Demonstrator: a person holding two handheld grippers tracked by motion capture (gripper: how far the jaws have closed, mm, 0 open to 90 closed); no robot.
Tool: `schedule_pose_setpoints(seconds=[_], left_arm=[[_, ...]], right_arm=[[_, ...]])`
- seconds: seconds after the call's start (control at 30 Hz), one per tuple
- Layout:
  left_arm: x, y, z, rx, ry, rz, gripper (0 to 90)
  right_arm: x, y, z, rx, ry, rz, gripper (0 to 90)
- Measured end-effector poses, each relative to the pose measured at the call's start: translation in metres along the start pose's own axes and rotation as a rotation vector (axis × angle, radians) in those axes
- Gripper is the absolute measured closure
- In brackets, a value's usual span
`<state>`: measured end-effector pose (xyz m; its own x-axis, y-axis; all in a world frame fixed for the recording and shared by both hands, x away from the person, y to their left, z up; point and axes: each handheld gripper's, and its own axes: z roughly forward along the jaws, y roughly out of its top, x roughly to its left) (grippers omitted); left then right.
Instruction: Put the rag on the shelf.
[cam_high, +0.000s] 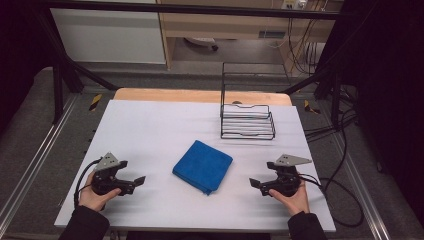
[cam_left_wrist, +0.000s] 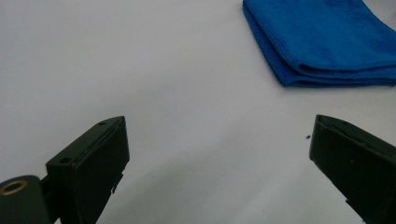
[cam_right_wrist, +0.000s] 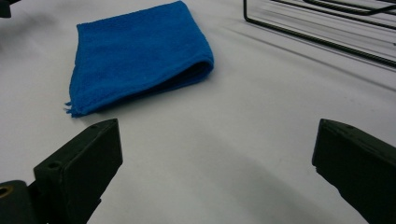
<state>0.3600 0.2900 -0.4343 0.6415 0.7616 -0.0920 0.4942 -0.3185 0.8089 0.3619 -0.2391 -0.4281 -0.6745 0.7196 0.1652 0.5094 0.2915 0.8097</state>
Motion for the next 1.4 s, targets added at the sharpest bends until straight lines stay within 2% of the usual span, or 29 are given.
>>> schedule_pose_setpoints(seconds=[0.23,0.33,0.43,0.47,0.57,0.6,0.67,0.7,0.73,0.8,0.93,1.13,1.2,1.4], left_arm=[[0.0,0.0,0.0,-0.006,0.006,-0.003,4.5],[0.0,0.001,-0.001,-0.008,0.009,-0.004,4.5],[0.0,0.001,-0.001,-0.006,0.011,-0.001,4.4],[0.0,0.001,-0.001,-0.006,0.012,0.0,4.4],[0.0,0.001,-0.001,-0.006,0.014,-0.003,4.3],[0.0,0.001,-0.002,-0.008,0.016,-0.004,4.3],[0.0,0.001,-0.002,-0.009,0.018,-0.003,4.3],[0.0,0.001,-0.002,-0.009,0.018,-0.004,4.3],[0.001,0.001,-0.002,-0.008,0.019,-0.003,4.3],[0.001,0.0,-0.001,-0.004,0.021,-0.002,4.3],[0.0,0.0,-0.001,-0.002,0.022,-0.003,4.2],[0.002,0.0,-0.001,-0.001,0.027,-0.006,4.2],[0.002,0.0,-0.001,-0.003,0.027,-0.009,4.1],[0.002,0.0,-0.002,-0.004,0.028,-0.012,4.1]], right_arm=[[0.017,0.009,0.012,0.015,0.006,-0.035,4.7],[0.031,0.014,0.022,0.04,0.027,-0.054,6.1],[0.043,0.021,0.029,0.031,0.047,-0.071,8.3],[0.043,0.021,0.029,0.031,0.047,-0.071,8.3],[0.057,0.029,0.042,0.038,0.077,-0.099,13.4],[0.057,0.029,0.042,0.038,0.077,-0.099,13.4],[0.068,0.033,0.052,0.065,0.086,-0.133,18.0],[0.068,0.033,0.052,0.065,0.086,-0.133,18.0],[0.075,0.034,0.059,0.08,0.101,-0.147,22.1],[0.079,0.034,0.062,0.088,0.104,-0.158,23.5],[0.093,0.035,0.077,0.116,0.129,-0.188,33.8],[0.104,0.035,0.092,0.139,0.146,-0.21,41.8],[0.108,0.033,0.099,0.171,0.145,-0.228,45.8],[0.113,0.029,0.106,0.199,0.146,-0.268,51.9]])
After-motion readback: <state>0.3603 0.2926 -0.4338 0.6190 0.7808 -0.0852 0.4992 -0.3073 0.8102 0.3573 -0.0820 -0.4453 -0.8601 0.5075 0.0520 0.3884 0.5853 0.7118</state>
